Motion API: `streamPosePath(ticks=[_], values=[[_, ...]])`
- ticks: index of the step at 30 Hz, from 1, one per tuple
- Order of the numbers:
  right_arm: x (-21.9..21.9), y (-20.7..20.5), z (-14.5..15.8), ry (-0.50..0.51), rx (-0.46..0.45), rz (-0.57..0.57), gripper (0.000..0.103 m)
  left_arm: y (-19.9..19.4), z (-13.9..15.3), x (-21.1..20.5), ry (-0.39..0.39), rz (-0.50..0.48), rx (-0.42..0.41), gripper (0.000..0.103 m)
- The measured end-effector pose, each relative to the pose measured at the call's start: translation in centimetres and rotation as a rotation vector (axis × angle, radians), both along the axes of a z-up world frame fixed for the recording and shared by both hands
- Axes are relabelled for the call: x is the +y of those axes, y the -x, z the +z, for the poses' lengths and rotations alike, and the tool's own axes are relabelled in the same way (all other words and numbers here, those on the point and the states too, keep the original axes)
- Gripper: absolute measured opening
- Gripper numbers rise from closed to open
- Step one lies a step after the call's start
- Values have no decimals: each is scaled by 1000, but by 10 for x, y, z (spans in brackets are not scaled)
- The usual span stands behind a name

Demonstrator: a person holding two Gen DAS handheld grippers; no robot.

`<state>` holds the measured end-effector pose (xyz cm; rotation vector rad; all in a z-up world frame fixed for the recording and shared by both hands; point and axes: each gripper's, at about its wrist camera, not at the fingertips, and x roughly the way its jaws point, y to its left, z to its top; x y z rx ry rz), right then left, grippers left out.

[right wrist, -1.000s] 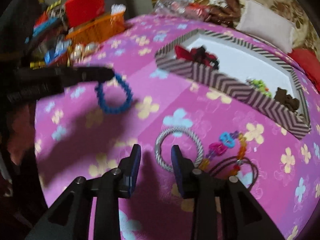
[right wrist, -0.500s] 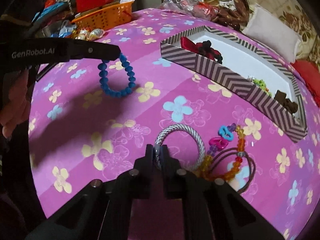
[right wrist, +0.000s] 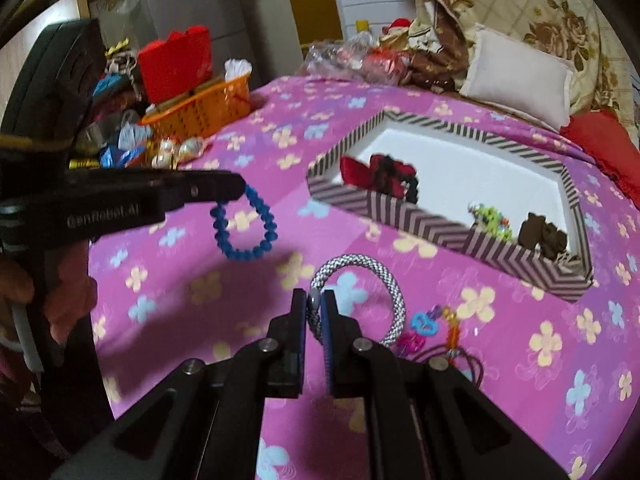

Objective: Organize jewelry
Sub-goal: 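Carry the blue bracelet and silver bangle into the tray and release both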

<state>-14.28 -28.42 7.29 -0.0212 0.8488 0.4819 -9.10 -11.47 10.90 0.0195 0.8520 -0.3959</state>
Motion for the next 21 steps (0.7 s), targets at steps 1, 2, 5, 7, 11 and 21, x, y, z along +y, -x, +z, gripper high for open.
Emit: streamPosePath(ticks=[1, 2, 5, 7, 11, 21], values=[[-1, -2, 3, -4, -6, -7, 7, -1, 3, -2, 0, -3, -6, 2], [-3, -4, 4, -6, -12, -12, 7, -3, 5, -3, -1, -5, -9, 2], [-11, -10, 11, -9, -27, -37, 7, -9, 11, -11, -5, -11, -22, 2], [-17, -16, 14, -5, -37, -58, 7, -14, 14, -16, -6, -17, -27, 2], [-31, -29, 19, 1, -49, -95, 7, -31, 20, -26, -5, -28, -32, 2], [-69, -69, 21, 8, -53, -174, 7, -77, 25, -50, 14, -42, -30, 2]])
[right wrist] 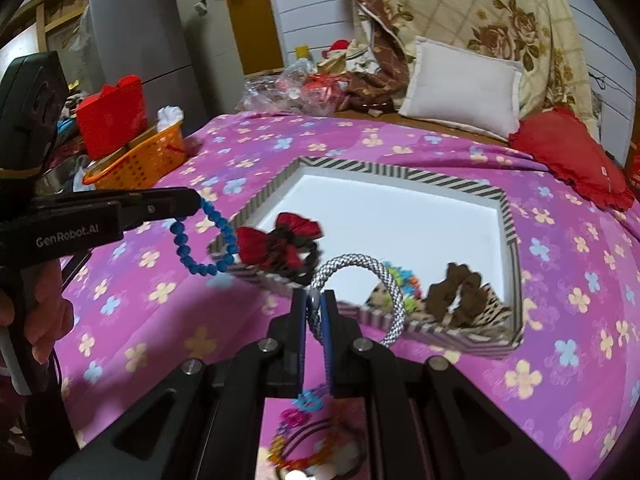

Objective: Organize jewelry
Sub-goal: 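Carry the blue bracelet and silver bangle into the tray and release both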

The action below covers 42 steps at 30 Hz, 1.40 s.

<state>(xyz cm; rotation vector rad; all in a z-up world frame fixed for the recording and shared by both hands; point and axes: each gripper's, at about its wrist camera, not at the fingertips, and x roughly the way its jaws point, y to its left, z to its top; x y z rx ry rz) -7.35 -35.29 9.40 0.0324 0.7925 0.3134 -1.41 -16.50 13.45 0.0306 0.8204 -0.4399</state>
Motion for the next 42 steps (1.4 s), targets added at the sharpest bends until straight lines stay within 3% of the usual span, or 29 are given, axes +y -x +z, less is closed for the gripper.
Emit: streamPosePath(ticks=[8, 16, 26, 32, 34, 36, 37, 39, 42], values=[[-12, -27, -7, -3, 13, -26, 7, -35, -4, -12, 37, -7, 34, 2], [-12, -54, -24, 3, 51, -25, 7, -59, -31, -17, 64, 18, 89, 2], [-9, -89, -59, -27, 143, -26, 7, -81, -83, 0, 18, 112, 179, 2], [-6, -97, -77, -32, 187, -29, 7, -81, -98, 3, -12, 145, 178, 2], [-8, -98, -80, -39, 195, -43, 9, -82, -99, 6, 3, 154, 180, 8], [-11, -96, -79, -54, 189, -51, 22, -82, -99, 8, -2, 164, 182, 27], [-14, -94, -77, -69, 182, -54, 33, -81, -98, 9, -2, 169, 182, 29], [-17, -89, -71, -91, 166, -62, 41, -78, -95, 13, 8, 170, 177, 31], [-19, -78, -55, -125, 124, -56, 42, -68, -85, 16, 3, 178, 148, 38]])
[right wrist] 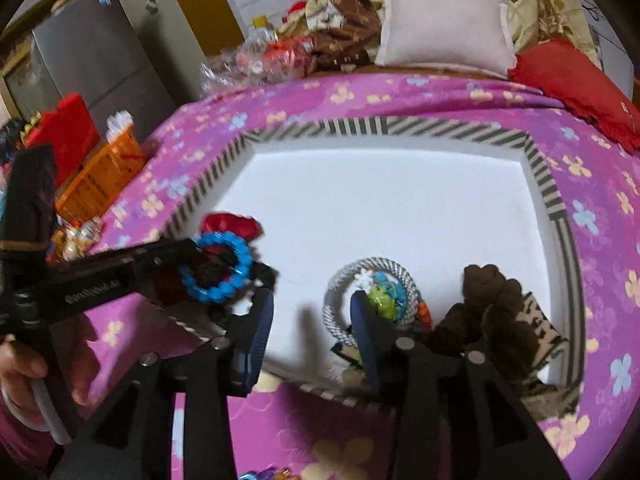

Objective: Organize jewelry
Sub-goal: 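Carry the blue bracelet and silver bangle into the tray and release both, then move both open tools back toward the remaining bracelets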

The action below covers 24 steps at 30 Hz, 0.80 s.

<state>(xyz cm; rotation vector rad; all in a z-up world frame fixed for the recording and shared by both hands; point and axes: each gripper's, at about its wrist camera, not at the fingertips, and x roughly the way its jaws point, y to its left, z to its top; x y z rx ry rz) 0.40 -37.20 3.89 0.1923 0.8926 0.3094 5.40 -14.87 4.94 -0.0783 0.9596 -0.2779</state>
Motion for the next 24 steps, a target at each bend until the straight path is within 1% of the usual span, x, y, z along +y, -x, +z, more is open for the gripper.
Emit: streamPosePath(ticks=[2, 6, 9, 12, 19, 24], values=[[1, 10, 10, -3, -23, 2, 44, 11, 9, 2, -10, 3, -35, 40], [0, 36, 25, 0, -53, -8, 58, 33, 25, 5, -31, 3, -88, 41], [-2, 58, 33, 15, -66, -29, 61, 51, 34, 5, -51, -3, -116, 41], [-4, 79, 35, 24, -50, -57, 67, 71, 37, 3, -62, -8, -134, 41], [-14, 125, 32, 57, -33, -117, 72, 114, 37, -2, -72, -31, -140, 41], [-17, 149, 23, 79, -8, -143, 74, 138, 36, -5, -62, -45, -139, 41]])
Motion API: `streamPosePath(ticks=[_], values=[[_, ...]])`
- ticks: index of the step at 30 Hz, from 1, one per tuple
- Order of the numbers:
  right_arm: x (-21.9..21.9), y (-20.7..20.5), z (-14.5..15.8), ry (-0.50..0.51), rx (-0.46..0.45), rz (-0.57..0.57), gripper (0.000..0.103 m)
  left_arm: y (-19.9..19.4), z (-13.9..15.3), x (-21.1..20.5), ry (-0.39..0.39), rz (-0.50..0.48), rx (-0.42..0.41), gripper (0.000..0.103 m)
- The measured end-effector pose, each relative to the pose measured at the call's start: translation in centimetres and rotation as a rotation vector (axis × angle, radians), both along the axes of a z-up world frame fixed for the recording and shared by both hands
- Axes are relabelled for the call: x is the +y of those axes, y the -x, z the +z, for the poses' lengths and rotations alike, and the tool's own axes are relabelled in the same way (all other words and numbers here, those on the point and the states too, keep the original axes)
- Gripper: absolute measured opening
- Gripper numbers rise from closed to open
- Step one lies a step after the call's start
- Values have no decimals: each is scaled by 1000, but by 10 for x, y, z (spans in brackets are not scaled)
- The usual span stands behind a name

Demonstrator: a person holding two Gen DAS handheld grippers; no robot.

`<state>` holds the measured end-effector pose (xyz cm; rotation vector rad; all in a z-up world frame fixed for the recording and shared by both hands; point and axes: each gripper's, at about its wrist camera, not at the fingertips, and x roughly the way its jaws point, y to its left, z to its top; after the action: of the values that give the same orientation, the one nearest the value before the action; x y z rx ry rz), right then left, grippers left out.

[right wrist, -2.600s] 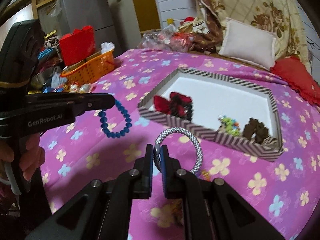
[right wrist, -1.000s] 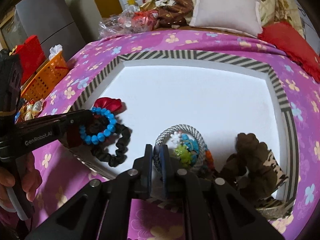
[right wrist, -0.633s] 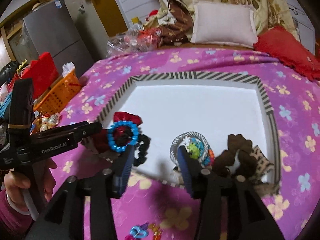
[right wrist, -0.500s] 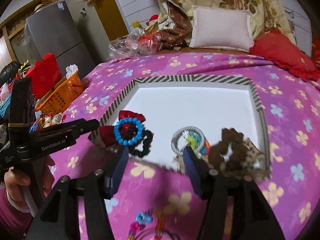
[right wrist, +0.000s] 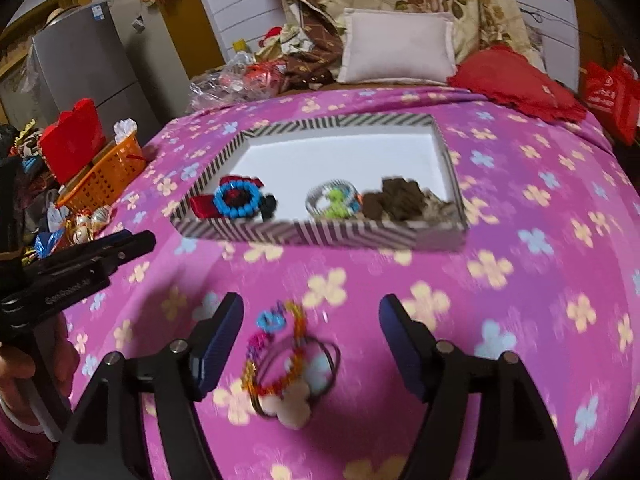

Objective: Organize jewelry
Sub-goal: 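Move both open tools back toward the remaining bracelets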

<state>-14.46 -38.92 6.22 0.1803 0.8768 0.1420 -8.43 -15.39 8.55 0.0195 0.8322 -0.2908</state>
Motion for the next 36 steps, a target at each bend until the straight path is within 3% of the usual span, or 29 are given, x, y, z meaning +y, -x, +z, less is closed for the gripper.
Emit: streamPosePath(ticks=[9, 19, 36], values=[[4, 27, -15, 58, 28, -1, 74, 27, -7, -5, -17, -30, 9, 41], [-2, 39, -28, 54, 57, 1, 74, 35, -25, -11, -20, -47, 63, 41], [-17, 37, -36, 44, 87, -22, 73, 22, -49, -57, 6, -212, 187, 41]])
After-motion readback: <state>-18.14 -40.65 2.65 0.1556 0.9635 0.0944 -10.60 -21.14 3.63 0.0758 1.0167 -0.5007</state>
